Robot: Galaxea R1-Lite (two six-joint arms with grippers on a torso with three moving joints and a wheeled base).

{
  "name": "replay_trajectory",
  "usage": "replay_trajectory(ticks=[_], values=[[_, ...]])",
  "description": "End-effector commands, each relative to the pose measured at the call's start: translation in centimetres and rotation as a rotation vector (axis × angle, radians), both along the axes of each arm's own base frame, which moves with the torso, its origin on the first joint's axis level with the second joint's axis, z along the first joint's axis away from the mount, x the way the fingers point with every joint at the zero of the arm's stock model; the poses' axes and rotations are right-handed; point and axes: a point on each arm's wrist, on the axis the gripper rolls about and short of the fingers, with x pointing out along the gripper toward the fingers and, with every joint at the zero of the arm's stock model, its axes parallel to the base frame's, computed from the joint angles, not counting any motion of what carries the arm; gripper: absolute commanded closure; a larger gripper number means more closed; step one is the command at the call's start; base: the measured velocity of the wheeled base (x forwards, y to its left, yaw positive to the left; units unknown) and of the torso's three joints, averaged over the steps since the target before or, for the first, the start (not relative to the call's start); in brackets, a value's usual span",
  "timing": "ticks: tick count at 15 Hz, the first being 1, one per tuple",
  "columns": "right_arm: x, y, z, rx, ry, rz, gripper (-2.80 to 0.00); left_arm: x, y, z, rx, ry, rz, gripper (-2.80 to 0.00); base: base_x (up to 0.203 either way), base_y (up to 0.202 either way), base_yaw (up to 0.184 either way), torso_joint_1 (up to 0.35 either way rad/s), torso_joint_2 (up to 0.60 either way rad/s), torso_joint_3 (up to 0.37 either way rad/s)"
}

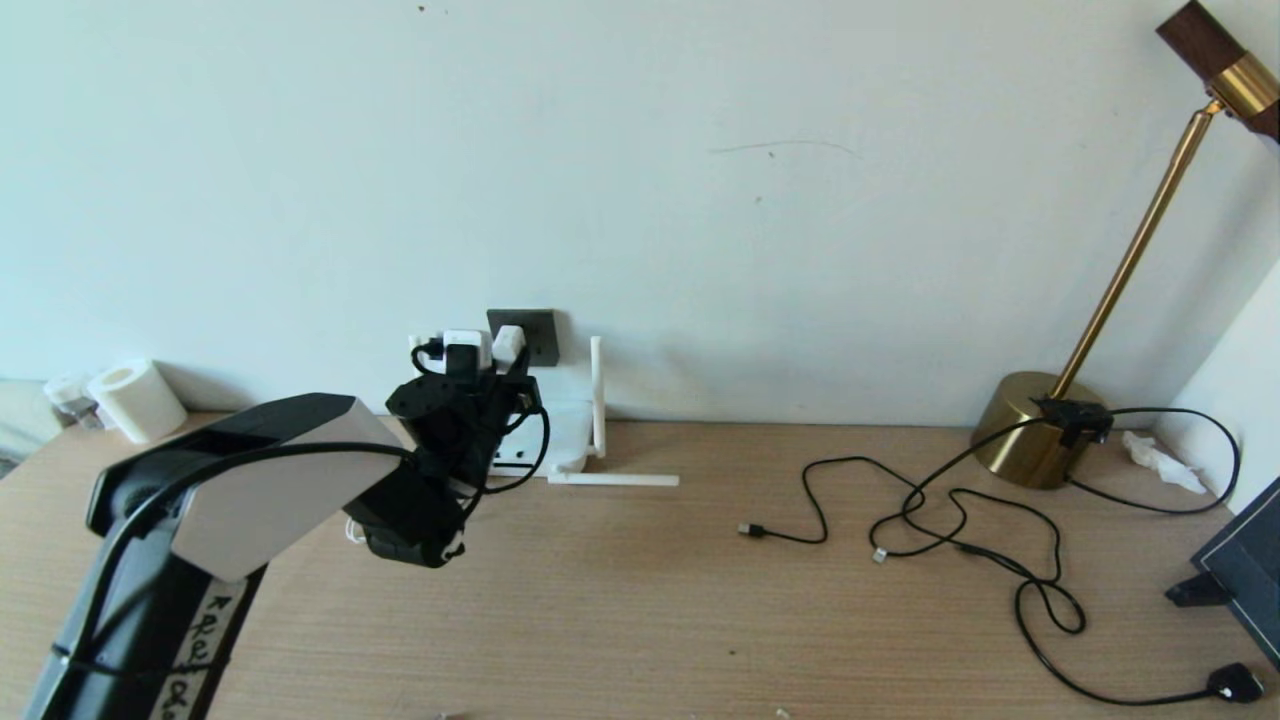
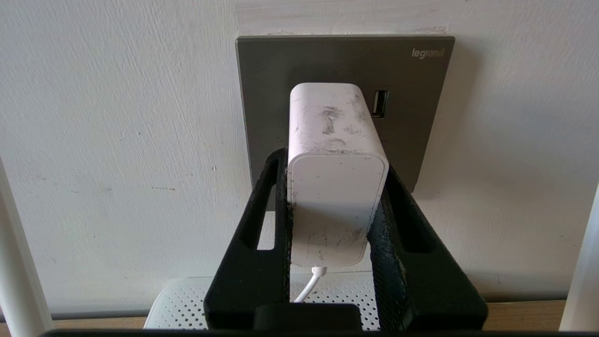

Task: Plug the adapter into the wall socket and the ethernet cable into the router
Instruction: Plug plug into socket

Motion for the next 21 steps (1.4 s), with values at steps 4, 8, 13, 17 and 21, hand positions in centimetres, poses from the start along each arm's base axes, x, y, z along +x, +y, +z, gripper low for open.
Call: replay_trajectory(ticks=[4, 8, 13, 17, 21], values=[[0.0, 0.0, 0.0, 0.000, -0.001, 0.000, 0.00, 0.4, 0.3, -0.1, -0.004, -0.016, 0.010, 0.00, 0.000, 0.000, 0.000, 0.000, 0.00, 0.000], [0.0, 0.0, 0.0, 0.000, 0.000, 0.000, 0.00, 0.8, 0.5, -0.1, -0.007, -0.028, 0.016, 0.00, 0.000, 0.000, 0.000, 0.000, 0.00, 0.000], [0.0, 0.0, 0.0, 0.000, -0.001, 0.000, 0.00, 1.1, 0.4, 0.0, -0.011, -0.041, 0.016, 0.00, 0.000, 0.000, 0.000, 0.000, 0.00, 0.000], [0.0, 0.0, 0.0, 0.000, -0.001, 0.000, 0.00, 1.2, 0.4, -0.2, -0.011, -0.041, 0.016, 0.00, 0.000, 0.000, 0.000, 0.000, 0.00, 0.000], [0.0, 0.0, 0.0, 0.000, 0.000, 0.000, 0.00, 1.3, 0.4, 0.1, -0.013, -0.050, 0.017, 0.00, 0.000, 0.000, 0.000, 0.000, 0.00, 0.000]])
